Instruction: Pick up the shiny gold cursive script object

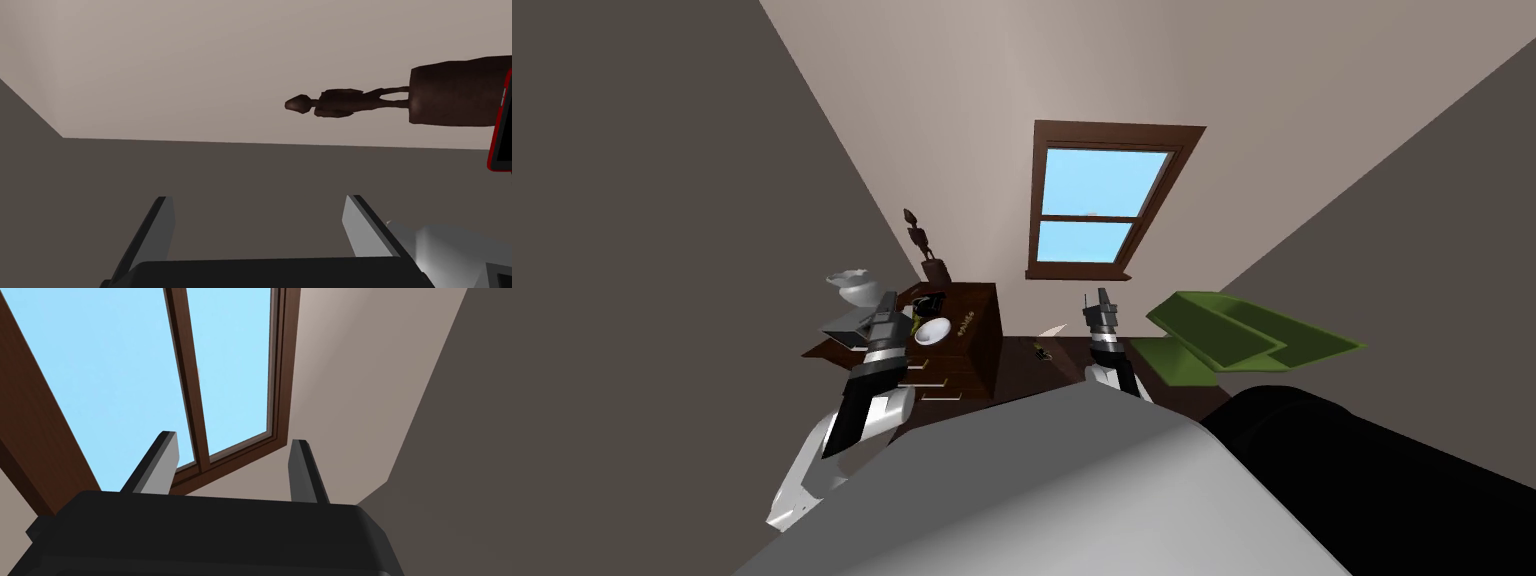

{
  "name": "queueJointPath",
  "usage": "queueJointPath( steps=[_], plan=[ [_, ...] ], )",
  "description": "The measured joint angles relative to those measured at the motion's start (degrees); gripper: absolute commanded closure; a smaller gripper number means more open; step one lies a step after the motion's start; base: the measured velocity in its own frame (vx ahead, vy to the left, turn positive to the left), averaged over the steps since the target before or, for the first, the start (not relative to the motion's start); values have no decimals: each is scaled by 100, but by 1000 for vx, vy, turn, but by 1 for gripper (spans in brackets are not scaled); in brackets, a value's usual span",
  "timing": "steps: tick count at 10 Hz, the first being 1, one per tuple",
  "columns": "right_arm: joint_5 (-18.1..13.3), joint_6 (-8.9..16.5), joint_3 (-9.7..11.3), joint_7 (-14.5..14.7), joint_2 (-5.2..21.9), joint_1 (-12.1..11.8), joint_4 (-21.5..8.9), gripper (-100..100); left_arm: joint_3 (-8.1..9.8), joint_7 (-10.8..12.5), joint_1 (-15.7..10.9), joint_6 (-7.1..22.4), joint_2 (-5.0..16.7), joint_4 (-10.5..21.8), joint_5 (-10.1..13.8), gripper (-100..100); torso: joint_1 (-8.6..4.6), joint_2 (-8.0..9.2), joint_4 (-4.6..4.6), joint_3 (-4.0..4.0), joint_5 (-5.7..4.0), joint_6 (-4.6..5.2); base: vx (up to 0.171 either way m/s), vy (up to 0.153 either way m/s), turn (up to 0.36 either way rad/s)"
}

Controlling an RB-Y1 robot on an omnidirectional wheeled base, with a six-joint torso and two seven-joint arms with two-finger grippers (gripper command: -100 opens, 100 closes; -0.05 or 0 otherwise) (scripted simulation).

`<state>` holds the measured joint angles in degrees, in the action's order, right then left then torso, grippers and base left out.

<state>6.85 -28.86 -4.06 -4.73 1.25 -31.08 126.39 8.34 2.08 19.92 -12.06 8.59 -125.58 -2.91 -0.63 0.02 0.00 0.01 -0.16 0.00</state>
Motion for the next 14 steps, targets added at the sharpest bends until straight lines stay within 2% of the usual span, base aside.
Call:
queueJointPath(
  steps=[1, 4, 5, 8, 9, 11, 13, 14],
  plan=[
    [0, 0, 0, 0, 0, 0, 0, 0, 96, 0, -135, 178, 55, 94, -72, -100, -14, -4, -1, -2, -1, 1, 7, -168, 13],
    [0, 0, 0, 0, 0, 0, 0, 0, 293, 16, -303, 629, 159, 245, -222, -100, -7, -12, -3, -7, -2, 0, 22, -200, 8],
    [0, 0, 0, 0, 0, 0, 0, 0, 417, 33, -448, 770, 228, 435, -288, -100, -8, -14, -3, -8, -1, 0, 14, -161, 12],
    [0, 0, 0, 0, 0, 0, 0, 0, 631, 60, -622, 1253, 303, 611, -454, -100, 1, -9, -2, -5, 0, 0, 13, -177, 17],
    [0, 0, 0, 0, 0, 0, 0, 0, 752, 76, -767, 1397, 352, 796, -533, -100, -3, -11, -3, -7, 0, 0, 22, -157, 18],
    [0, 0, -1, 0, 1, 0, 0, 0, 834, 93, -850, 1689, 391, 883, -587, -100, 32, -10, -2, -6, 5, -1, 21, -106, 8],
    [0, 0, -1, 0, 1, -1, 0, 0, 996, 133, -985, 2020, 445, 1030, -696, -100, 19, -11, -3, -7, 3, -1, 10, -94, 16],
    [0, 0, -1, 0, 1, 0, 0, 0, 1012, 138, -1005, 2149, 453, 1043, -707, -100, 41, -6, -2, -4, 7, -1, 30, -111, 21]
  ],
)
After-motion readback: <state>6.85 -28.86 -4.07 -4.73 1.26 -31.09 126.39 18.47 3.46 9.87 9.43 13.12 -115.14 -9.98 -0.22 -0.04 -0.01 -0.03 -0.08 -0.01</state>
